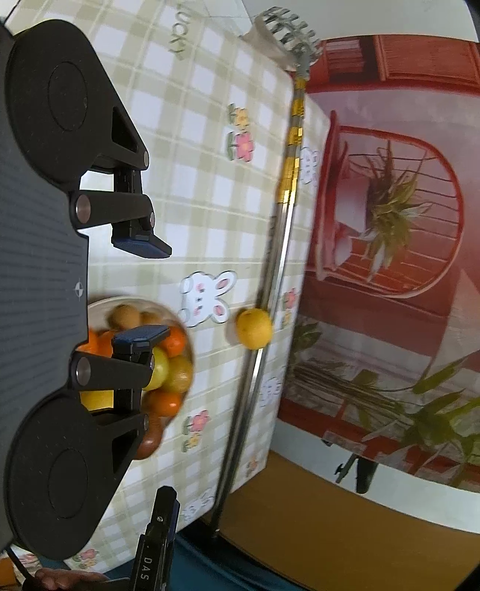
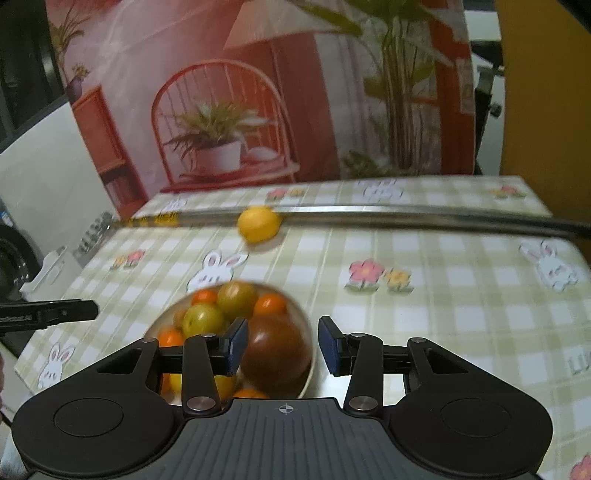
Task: Organize fruits
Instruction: 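Move the open right tool to the lemon beside the metal pole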
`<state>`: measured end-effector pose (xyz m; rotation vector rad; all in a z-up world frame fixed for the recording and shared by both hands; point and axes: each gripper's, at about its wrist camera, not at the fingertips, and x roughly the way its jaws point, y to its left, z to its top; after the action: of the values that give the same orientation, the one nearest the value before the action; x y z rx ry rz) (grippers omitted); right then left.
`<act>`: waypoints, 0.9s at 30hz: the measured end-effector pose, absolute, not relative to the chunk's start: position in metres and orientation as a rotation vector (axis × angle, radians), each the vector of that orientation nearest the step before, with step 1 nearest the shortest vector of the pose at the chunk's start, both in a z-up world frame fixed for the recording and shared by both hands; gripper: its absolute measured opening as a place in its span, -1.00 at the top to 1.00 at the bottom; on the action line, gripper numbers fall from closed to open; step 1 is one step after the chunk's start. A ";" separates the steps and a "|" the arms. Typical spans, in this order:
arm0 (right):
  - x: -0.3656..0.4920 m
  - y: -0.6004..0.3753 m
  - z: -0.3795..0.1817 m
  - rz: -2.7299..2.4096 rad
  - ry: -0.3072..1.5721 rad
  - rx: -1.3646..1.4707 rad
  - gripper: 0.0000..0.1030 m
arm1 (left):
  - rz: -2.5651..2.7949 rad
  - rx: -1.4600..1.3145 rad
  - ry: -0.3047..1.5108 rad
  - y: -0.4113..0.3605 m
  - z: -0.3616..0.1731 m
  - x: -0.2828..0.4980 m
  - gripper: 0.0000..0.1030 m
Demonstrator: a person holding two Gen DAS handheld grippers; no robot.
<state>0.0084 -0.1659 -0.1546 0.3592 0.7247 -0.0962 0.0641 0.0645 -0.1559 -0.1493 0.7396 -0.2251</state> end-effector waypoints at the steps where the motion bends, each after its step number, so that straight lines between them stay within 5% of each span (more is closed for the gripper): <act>1: 0.010 -0.169 -0.152 -0.102 0.717 0.354 0.23 | -0.221 -0.153 0.732 0.066 -0.153 0.066 0.18; 27: 0.123 -0.176 -0.154 -0.061 0.658 0.264 0.10 | -0.162 -0.101 0.675 0.068 -0.133 0.148 0.09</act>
<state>0.1231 -0.1760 -0.1545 0.2640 0.6584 -0.0607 0.1482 0.0685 -0.1333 -0.1008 0.6752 -0.1618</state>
